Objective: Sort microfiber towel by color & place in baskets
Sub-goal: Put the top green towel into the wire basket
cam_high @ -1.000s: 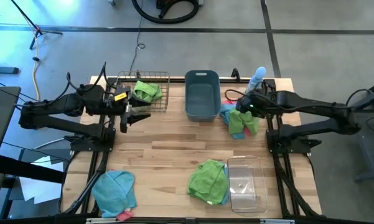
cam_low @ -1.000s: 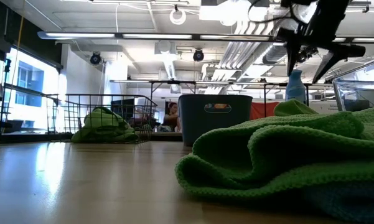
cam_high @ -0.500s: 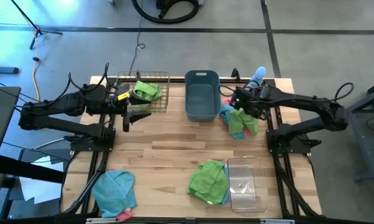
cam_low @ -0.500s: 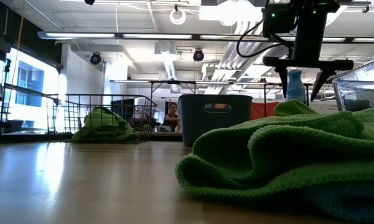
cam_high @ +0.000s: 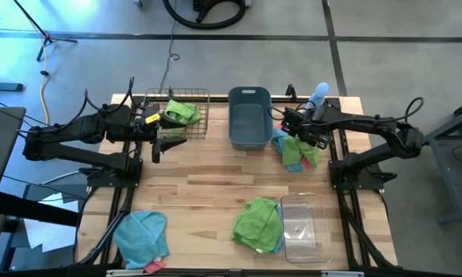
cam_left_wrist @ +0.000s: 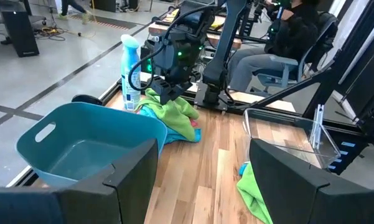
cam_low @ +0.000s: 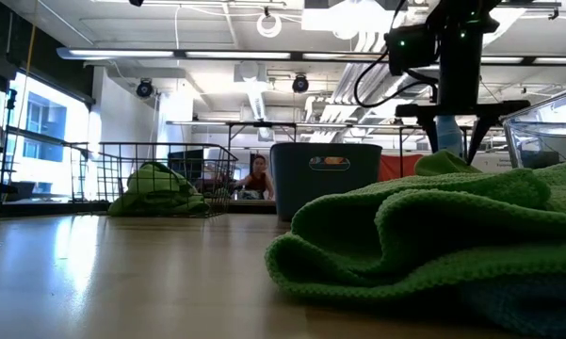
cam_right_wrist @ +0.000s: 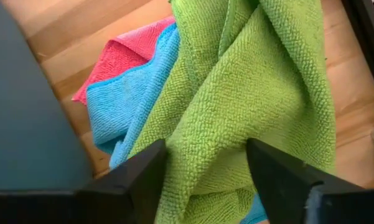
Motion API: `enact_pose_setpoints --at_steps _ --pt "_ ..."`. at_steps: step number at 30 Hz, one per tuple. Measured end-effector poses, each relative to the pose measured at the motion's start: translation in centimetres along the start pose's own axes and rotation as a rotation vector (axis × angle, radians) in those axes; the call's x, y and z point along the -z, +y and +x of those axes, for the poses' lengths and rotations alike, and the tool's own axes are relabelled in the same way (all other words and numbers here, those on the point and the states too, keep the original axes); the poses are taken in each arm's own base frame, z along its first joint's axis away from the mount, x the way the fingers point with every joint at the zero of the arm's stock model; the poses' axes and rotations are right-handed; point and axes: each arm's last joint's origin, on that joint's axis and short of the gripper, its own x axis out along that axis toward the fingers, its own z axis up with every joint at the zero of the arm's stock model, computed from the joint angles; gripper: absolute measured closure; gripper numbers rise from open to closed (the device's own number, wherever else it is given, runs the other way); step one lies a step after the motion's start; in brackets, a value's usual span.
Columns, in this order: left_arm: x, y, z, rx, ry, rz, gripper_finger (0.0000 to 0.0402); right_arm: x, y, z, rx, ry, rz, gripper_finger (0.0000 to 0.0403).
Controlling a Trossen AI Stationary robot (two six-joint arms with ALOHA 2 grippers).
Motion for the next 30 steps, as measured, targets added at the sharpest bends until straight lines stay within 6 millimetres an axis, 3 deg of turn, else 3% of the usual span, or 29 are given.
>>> enact_pose_setpoints --at_steps 10,17,23,30 --pt "0.0 0.1 0.0 -0.028 -0.005 -0.004 0.0161 -0.2 -1.6 -1.4 0.014 -0.012 -0.053 0.0390" --pt "-0.1 0.2 0.0 -0.068 -0.021 -0.005 0.0161 -0.7 -3.0 -3.9 -0.100 -0.010 -0.127 0.0397" --pt "-0.6 0.1 0.0 -0.064 -0.067 -0.011 0.0161 -1.7 -3.6 -8.4 -0.306 -0.050 -0.242 0.0400" --pt "-0.9 0.1 0.0 -0.062 -0.096 -0.016 0.0161 -1.8 -2.5 -14.2 -0.610 -0.114 -0.398 0.0402"
